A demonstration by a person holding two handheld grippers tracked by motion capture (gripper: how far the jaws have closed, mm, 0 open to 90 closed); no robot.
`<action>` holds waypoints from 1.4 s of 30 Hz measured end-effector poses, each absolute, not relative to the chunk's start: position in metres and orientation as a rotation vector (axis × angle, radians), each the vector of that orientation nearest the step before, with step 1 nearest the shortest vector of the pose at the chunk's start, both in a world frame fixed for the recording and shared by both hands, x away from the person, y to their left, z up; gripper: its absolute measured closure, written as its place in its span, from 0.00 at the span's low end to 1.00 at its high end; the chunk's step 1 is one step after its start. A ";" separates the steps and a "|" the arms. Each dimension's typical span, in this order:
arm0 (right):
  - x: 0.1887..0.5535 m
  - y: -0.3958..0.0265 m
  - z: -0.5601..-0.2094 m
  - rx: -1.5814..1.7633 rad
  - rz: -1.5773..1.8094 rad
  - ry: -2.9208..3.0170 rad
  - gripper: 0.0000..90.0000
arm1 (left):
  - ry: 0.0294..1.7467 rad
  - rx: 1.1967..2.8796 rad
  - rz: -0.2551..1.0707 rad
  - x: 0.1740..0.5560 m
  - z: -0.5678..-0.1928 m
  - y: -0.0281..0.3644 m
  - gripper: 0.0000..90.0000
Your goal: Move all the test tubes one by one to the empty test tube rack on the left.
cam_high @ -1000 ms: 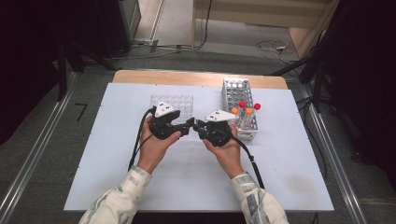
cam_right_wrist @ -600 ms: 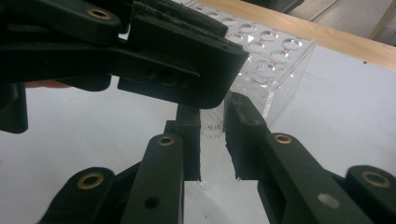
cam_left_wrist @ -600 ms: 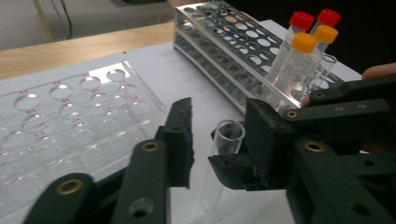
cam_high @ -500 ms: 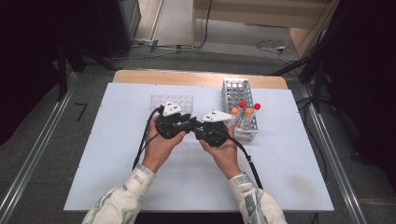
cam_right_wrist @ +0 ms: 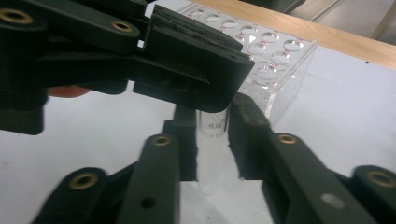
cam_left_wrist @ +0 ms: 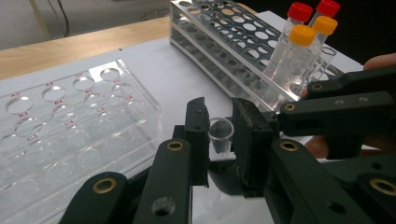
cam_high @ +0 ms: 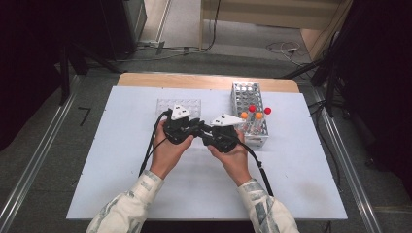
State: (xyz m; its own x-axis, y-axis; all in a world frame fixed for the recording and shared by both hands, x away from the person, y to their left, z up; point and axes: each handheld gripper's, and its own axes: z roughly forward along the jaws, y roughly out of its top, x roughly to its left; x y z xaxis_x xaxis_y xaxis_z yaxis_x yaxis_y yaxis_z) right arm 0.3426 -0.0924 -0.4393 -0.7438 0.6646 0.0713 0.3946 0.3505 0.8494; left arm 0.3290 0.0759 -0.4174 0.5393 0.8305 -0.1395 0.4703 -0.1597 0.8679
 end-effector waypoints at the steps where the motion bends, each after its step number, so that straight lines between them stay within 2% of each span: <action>1: 0.343 -0.093 -0.439 0.953 1.351 2.341 0.61 | 1.080 1.800 0.460 0.329 -0.417 0.076 0.86; 3: 0.343 -0.095 -0.438 0.955 1.355 2.347 0.53 | 1.084 1.789 0.461 0.330 -0.417 0.078 0.86; 8: 0.338 -0.103 -0.435 0.957 1.371 2.353 0.44 | 1.097 1.769 0.456 0.333 -0.414 0.083 0.86; 20: 0.327 -0.127 -0.432 0.944 1.355 2.338 0.43 | 1.111 1.744 0.470 0.349 -0.396 0.085 0.86; 42: 0.326 -0.151 -0.427 0.970 1.380 2.306 0.38 | 1.157 1.722 0.579 0.386 -0.369 0.088 0.86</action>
State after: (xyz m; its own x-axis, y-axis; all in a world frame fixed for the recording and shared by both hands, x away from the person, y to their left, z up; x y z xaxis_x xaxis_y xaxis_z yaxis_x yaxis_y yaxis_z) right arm 0.3258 -0.1505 -0.4274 -0.7337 0.6729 0.0946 0.4013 0.3167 0.8594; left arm 0.3859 0.0879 -0.3686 0.4408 0.8902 -0.1151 0.4417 -0.1035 0.8912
